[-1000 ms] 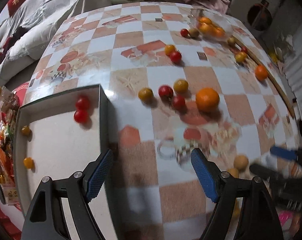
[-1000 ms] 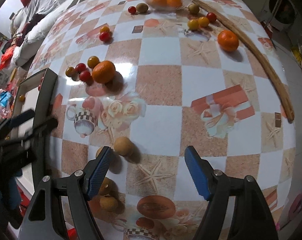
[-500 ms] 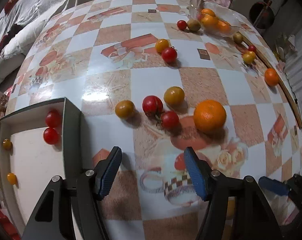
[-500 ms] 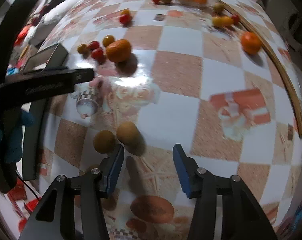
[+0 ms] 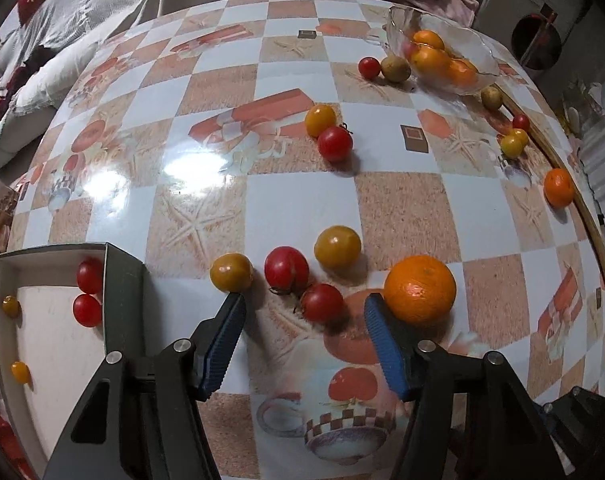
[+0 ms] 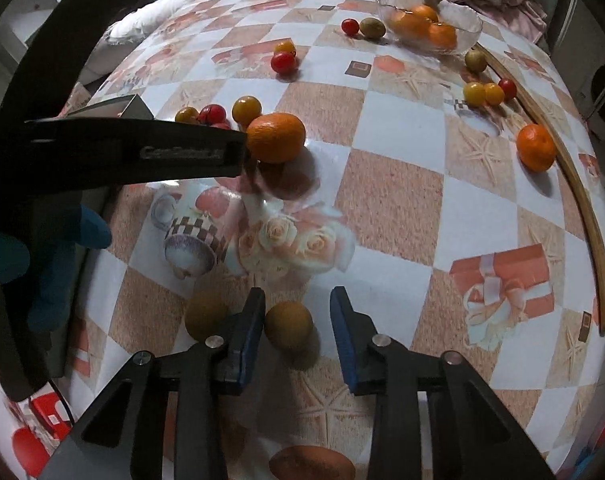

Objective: Organize fruits
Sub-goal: 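Grasp a red cherry tomato with the left tool while the right tool grasps a brown round fruit, then carry the red tomato in the left tool while the right tool carries the brown fruit to the tray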

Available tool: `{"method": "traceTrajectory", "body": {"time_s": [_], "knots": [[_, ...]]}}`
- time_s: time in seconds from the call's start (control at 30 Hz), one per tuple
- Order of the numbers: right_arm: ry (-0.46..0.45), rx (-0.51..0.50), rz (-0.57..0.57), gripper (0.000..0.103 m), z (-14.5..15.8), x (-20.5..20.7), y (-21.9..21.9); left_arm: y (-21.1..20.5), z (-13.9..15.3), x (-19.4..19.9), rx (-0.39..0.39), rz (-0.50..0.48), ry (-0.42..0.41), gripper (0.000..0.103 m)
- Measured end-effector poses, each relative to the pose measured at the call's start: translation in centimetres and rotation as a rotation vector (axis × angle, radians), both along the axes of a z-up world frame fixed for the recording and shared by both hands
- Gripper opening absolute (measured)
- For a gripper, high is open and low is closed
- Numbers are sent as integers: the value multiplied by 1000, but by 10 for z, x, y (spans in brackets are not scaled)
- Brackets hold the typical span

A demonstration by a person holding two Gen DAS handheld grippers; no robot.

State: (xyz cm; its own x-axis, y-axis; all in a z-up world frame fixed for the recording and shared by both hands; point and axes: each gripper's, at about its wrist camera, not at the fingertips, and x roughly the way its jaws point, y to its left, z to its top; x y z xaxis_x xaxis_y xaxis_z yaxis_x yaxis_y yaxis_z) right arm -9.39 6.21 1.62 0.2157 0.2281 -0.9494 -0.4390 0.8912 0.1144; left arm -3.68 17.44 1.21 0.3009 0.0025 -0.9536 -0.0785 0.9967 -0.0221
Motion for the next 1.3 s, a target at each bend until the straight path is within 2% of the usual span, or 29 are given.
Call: {"method": "traceTrajectory", "body": {"time_s": [0.03,0.07,0.1,0.13,0.2,0.23,0.43,0.73,1.3], "knots": [[-3,1,1,37,0,0,0,-1,0,-1,11,4,-2,58],[-5,3,0,32,-1,0,1,-1,1,-1,12,5,-6,54],[-4,7,-1,23,-1,1,2,-1,1,-2,11,6,-8,45],[2,14,-3,23,-1,2,2,-1,2,-3,12,6,-10,36],[15,28,-20,23,-1,5,1,1,3,-4,2,4,-12,25],[22,34,-29,23,-1,7,1,3,4,-4,-6,4,-13,23],[50,63,-77,23,2,6,-13,11,12,-14,-72,1,-25,23],[70,96,-153,23,12,4,-36,9,28,-27,-88,-36,-40,23],[70,100,-160,23,28,6,-34,32,54,-60,-100,-15,-68,23]]}}
